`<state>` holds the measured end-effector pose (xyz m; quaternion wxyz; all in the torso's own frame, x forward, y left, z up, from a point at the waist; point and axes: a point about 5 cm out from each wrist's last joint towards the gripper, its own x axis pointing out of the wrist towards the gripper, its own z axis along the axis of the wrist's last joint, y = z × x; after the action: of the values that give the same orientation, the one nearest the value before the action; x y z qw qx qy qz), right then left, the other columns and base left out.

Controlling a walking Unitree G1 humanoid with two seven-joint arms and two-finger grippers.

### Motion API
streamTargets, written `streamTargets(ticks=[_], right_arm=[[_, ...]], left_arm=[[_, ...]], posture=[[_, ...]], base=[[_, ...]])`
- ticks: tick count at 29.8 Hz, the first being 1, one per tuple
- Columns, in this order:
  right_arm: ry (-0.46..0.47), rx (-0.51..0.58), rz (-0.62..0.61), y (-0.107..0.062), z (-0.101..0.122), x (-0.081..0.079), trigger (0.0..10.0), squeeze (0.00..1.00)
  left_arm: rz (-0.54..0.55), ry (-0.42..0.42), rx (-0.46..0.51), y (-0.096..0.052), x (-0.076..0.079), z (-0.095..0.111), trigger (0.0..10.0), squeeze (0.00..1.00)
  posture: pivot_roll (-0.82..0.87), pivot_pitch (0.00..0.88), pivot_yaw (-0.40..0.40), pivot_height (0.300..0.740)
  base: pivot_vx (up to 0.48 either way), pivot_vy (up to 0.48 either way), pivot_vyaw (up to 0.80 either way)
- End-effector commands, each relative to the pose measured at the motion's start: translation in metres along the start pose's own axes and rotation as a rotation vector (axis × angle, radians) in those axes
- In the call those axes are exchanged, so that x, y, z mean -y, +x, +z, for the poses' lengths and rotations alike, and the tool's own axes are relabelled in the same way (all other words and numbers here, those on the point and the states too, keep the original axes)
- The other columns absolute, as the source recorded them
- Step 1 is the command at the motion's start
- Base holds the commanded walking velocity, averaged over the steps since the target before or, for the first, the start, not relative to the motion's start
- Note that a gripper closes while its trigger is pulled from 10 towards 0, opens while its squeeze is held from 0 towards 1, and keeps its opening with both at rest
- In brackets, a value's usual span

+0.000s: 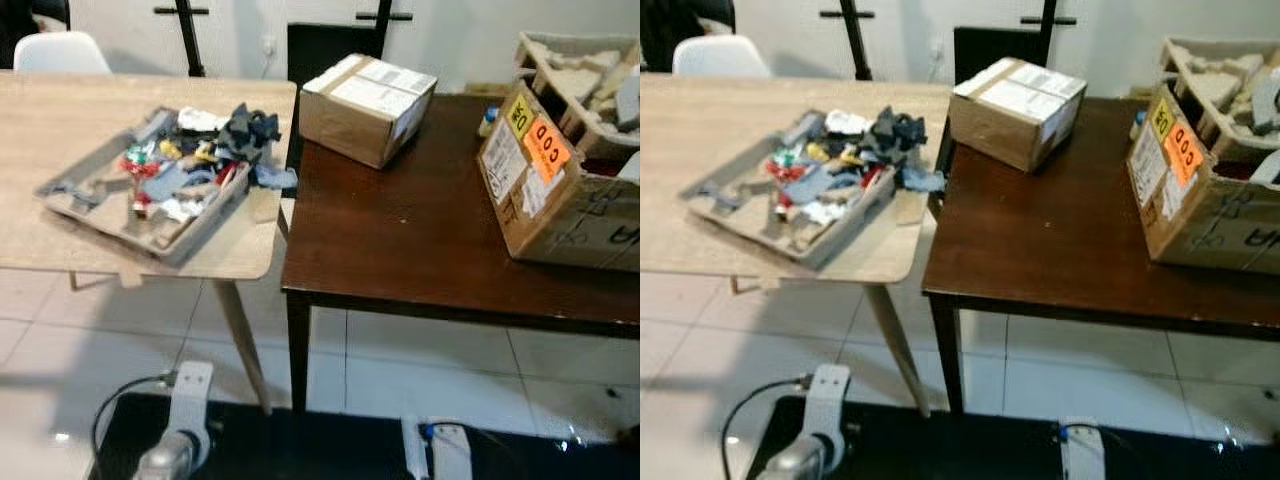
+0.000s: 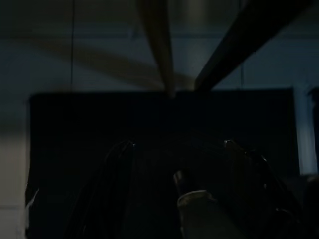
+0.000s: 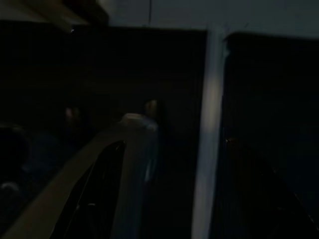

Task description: Picking trash to rubbish bin

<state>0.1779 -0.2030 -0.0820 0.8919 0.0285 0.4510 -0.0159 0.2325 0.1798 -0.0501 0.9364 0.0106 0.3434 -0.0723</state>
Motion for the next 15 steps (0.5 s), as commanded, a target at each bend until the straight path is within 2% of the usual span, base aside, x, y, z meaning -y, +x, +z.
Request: streamTargets(ticks=[1, 15], right_arm=[[0.021, -0.035, 0.011, -0.0011, -0.0121, -0.0062, 10.0, 0.00], [0.021, -0.035, -0.003, -0.0015, -0.0135, -0.0055, 10.0, 0.00]], left_arm=[[0.013, 0.000, -0.050, -0.0045, -0.0036, -0.0139, 10.0, 0.00], [0.013, -0.009, -0.065, -0.0037, -0.0039, -0.0136, 10.0, 0.00]], posture=[[0.06, 0.129, 0.027, 0.740], [0.06, 0.117, 0.030, 0.740]], base=[[0.000, 0.000, 0.00], [0.000, 0.000, 0.00]])
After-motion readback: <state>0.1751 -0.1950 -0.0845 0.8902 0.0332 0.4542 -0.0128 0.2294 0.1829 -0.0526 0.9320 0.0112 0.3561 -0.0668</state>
